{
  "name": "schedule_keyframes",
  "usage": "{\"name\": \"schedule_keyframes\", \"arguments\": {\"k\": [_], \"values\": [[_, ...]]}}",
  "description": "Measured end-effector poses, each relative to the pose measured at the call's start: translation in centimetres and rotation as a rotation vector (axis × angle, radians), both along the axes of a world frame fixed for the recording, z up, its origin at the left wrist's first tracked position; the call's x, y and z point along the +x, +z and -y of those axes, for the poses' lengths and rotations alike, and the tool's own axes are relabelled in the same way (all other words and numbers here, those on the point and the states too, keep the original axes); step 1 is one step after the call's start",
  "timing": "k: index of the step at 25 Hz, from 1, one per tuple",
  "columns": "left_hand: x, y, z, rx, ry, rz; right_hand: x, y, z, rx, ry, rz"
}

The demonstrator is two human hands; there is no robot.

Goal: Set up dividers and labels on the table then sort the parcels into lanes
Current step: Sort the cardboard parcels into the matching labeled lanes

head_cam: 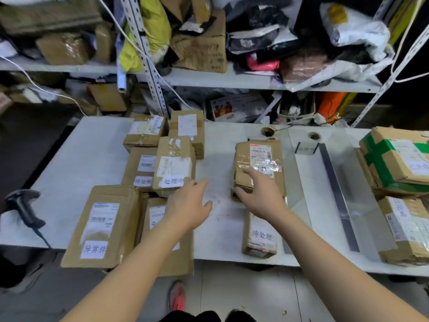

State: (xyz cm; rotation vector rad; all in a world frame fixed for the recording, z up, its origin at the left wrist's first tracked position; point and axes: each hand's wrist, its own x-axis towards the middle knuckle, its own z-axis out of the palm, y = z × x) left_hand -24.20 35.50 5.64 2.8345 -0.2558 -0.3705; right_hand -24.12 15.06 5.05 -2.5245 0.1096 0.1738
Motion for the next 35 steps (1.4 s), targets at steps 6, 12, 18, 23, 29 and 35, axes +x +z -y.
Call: {"name": "schedule_keyframes", "arguments": {"k": [6,12,18,23,29,35], "values": [[4.6,3.4,-8.9,0.180,0.074,0.171,5.0,1.7,-6.2,-0.166,0.176,0.004],[9.0,-0.3,-14.5,0.220,0.069,0.132,7.9,1.1,-12.1,-0.179,0.201,-0.036],[11.3,-3.8,-15.7,0.039,-0.008,-0.006,9.4,-1.0,-16.0,-0.060,0.075,-0.191],[11.7,-5.4,-15.0,-0.330,0.090,-0.208,8.9,-1.9,-16.8,0.215,-0.130,-0.176],[11.5,-4.9,-13.7,-0.463,0.184,-0.183,8.0,-1.4,-17.1,0.444,-0.246,-0.138],[11.2,-1.3,-11.6,-0.492,0.148,-0.084,7.2,0.6,-15.0,0.554,-0.294,-0.043]]}}
